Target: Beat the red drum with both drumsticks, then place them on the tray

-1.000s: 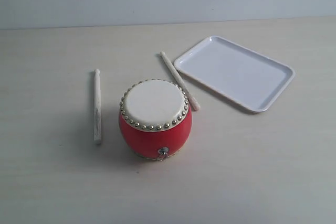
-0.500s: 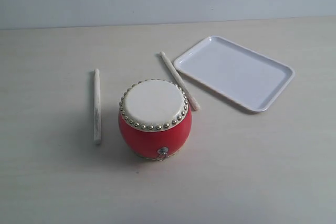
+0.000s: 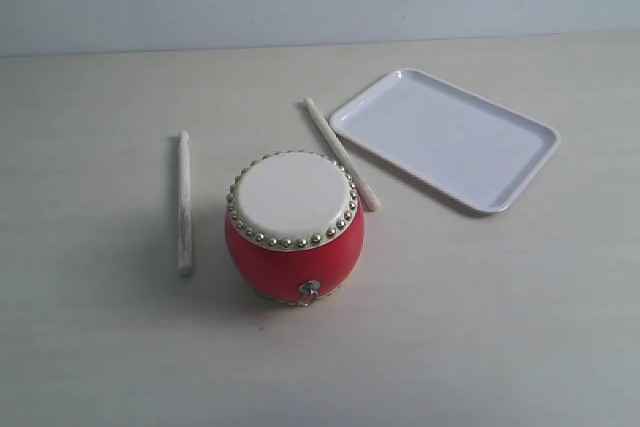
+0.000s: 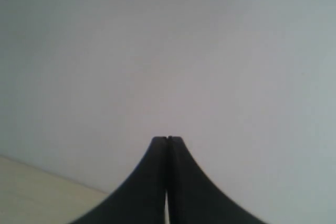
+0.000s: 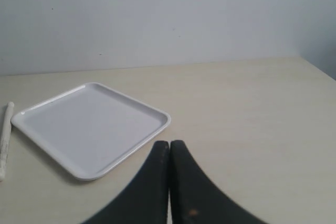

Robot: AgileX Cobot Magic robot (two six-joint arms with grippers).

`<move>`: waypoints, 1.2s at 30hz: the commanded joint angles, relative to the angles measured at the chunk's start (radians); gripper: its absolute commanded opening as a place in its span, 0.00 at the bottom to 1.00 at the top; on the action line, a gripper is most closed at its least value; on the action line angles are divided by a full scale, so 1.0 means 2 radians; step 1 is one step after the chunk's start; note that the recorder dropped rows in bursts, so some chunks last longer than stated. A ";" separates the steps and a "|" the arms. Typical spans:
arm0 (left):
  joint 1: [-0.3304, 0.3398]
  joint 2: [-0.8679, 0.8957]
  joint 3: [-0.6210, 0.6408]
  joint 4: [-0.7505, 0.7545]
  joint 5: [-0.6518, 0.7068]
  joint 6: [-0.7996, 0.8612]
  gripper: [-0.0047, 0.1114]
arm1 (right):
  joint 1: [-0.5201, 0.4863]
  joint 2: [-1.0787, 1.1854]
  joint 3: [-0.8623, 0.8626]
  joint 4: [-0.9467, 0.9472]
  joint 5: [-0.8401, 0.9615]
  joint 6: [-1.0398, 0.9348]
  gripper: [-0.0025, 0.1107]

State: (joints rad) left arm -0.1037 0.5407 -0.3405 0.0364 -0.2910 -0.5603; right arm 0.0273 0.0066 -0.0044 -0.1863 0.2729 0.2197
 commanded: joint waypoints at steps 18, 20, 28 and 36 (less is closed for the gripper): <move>0.002 0.485 -0.305 0.033 0.123 0.082 0.29 | -0.002 -0.003 0.002 -0.001 -0.004 -0.003 0.02; -0.001 0.514 -0.364 0.033 0.227 0.082 0.29 | -0.002 -0.003 0.002 -0.001 -0.004 -0.003 0.02; -0.031 0.603 -0.539 0.033 0.533 0.110 0.29 | -0.002 -0.003 0.002 -0.001 -0.004 -0.003 0.02; -0.109 0.666 -0.545 -0.013 0.622 0.038 0.29 | -0.002 -0.003 0.002 -0.001 -0.004 -0.003 0.02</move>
State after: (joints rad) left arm -0.2656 1.8372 -1.4241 0.0335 0.9048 -0.4011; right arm 0.0273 0.0066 -0.0044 -0.1863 0.2729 0.2197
